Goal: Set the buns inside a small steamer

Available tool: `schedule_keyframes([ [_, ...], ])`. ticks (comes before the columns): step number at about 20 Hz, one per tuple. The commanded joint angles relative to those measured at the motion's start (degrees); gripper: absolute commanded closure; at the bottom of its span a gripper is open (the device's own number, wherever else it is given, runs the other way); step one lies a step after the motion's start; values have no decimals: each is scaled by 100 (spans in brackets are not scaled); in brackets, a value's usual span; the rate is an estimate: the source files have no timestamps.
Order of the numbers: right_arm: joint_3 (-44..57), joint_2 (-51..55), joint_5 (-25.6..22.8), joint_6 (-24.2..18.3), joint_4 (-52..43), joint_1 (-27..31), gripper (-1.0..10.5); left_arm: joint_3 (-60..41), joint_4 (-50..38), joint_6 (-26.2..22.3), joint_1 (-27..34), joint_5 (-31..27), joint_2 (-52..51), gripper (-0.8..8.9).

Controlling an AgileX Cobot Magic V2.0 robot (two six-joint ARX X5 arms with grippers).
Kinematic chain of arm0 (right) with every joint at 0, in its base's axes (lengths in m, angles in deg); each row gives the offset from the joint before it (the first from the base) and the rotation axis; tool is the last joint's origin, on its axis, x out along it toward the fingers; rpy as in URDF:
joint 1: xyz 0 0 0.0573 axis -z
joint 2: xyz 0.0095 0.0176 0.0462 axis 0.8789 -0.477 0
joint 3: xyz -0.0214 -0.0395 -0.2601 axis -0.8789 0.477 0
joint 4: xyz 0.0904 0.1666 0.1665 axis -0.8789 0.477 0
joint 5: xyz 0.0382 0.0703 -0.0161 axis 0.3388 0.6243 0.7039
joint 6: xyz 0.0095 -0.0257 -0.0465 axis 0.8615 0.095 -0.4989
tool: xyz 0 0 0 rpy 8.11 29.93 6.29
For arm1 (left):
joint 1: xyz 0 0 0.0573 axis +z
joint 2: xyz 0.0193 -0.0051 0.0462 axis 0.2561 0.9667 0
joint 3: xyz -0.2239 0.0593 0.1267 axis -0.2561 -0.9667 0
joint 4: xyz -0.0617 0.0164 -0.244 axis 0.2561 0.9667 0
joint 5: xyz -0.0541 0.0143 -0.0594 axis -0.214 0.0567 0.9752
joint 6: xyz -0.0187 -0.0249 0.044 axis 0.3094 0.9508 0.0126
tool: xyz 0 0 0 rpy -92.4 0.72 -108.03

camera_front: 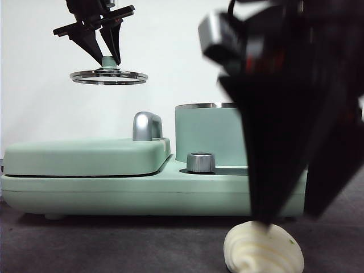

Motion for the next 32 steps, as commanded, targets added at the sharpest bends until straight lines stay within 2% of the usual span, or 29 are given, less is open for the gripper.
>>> schedule_keyframes([
  [1,267,-190,-192,133,-542,-72,505,66,168,50,-15,22,20,700],
  [6,374,-474,-295,125,-1106,-57,515,66,164,52,-15,22,20,701],
  [9,369,-476,-269,153,-1161,-57,749,66,164,52,-15,22,20,701],
  [10,365,-476,-278,153,-1106,-57,792,66,164,55,-15,22,20,701],
  [14,20,-470,-273,192,-791,-55,802,66,164,68,-15,22,20,700],
  [18,-1655,-470,-278,175,938,245,802,66,164,68,-15,22,20,700],
  [24,-4459,-1023,-278,-389,2540,1351,802,66,162,66,-66,22,20,700],
  [28,-5945,-1993,-293,-713,2870,1904,801,66,164,66,-92,22,20,700],
  [32,-6518,-2846,-275,-824,2826,2243,801,66,162,66,-92,22,20,701],
])
